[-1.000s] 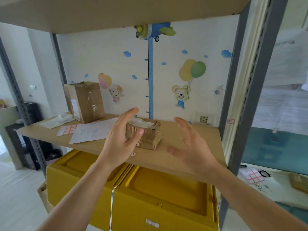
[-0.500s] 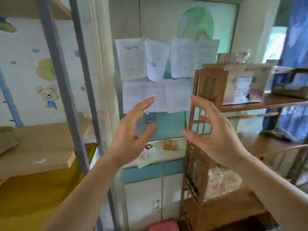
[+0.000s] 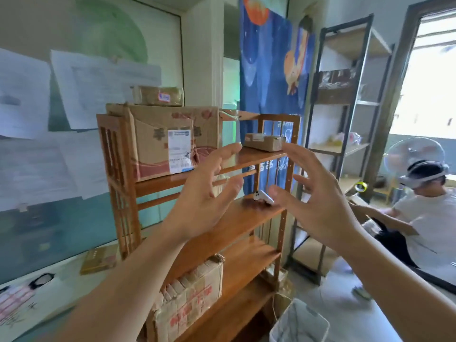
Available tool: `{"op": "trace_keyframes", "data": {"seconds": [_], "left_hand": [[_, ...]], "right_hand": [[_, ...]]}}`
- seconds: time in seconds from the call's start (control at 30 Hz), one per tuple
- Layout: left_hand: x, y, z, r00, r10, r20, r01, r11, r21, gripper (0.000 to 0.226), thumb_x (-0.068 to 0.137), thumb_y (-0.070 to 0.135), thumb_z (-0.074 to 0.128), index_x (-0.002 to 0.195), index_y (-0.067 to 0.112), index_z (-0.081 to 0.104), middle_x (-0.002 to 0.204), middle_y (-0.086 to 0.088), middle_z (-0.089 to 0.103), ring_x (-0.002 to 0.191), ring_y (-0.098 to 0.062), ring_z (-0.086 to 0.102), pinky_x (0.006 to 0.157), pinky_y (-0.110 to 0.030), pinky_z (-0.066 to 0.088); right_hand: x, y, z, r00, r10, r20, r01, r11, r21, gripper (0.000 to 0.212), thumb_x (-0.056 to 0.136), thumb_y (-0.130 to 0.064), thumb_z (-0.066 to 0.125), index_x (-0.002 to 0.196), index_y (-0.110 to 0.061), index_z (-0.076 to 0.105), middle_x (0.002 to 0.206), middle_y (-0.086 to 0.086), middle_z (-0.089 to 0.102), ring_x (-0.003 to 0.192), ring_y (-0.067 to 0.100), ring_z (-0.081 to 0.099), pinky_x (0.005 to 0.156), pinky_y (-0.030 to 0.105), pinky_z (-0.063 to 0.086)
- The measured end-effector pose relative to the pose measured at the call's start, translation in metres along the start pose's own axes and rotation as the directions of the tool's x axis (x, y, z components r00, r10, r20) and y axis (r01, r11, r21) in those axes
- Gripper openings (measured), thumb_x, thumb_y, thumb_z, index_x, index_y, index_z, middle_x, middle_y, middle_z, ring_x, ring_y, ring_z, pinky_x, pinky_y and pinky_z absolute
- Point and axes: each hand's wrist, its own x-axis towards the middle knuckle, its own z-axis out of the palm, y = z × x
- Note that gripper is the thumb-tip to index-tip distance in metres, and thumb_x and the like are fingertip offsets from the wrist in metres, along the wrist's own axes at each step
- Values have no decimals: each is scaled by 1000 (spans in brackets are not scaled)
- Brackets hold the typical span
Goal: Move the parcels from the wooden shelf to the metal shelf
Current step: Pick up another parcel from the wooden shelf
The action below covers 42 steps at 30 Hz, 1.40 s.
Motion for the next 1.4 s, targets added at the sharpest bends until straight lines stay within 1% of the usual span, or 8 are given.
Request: {"op": "trace_keyframes", "data": {"seconds": [0.4,0.6,0.73,0.9,1.0,1.1,1.23,1.4], "left_hand": [[247,-193,135,973,-228,23,223,917,-332,48,97,30,57,143,21,52,135,17,58,132,-3,52,118,-35,37],[356,-263,219,712,-701,36,610,591,-528,45,95,18,53,137,2,59,132,-16,65,119,-33,63,102,-40,48],[382,-263,255,669,-743,-22,573,534,-622,49,91,14,54,138,1,50,133,-11,62,118,-29,61,104,-36,46],[391,-278,260,600,-799,41,623,435,-650,61,87,24,51,142,-1,52,141,-21,62,128,-38,59,111,-47,44],[373,-268,251,640,-768,19,602,486,-633,50,84,29,50,126,5,63,123,-17,69,113,-34,66,95,-41,54],[343,-251,237,691,-723,-8,563,544,-622,30,82,37,52,92,10,59,97,-14,68,91,-28,68,76,-40,55],[282,-207,208,674,-735,-72,529,548,-648,20,91,44,62,87,26,56,103,-10,73,101,-28,70,94,-52,58],[195,-129,174,714,-684,-151,443,608,-659,16,88,30,75,85,25,60,94,1,72,99,-21,70,96,-48,58]], "right_hand": [[222,248,53,987,140,-77,-151,978,-146,57,81,-27,78,129,-43,53,118,-28,61,110,-3,60,95,33,52],[339,365,79,894,419,-157,-442,881,-169,56,89,-34,64,143,-22,53,146,8,52,131,27,54,107,35,42],[372,408,91,842,532,-95,-540,823,-175,67,90,-48,59,148,-19,44,147,11,52,135,31,50,97,33,39],[368,413,95,814,547,-195,-554,832,19,46,85,-58,61,122,-30,59,111,5,73,102,26,70,94,42,54],[348,397,86,774,569,-279,-556,821,131,54,87,-53,65,129,-22,53,87,-3,65,87,20,66,87,39,54],[314,364,70,780,547,-303,-504,837,213,50,77,-46,73,122,-23,70,84,-4,73,90,23,73,91,47,58],[248,309,55,795,544,-270,-391,798,458,17,81,-19,71,96,-24,77,80,-1,79,87,27,76,86,57,59],[166,226,42,793,535,-291,-283,747,601,34,74,-42,80,97,-18,71,99,10,77,102,35,73,89,56,59]]}}
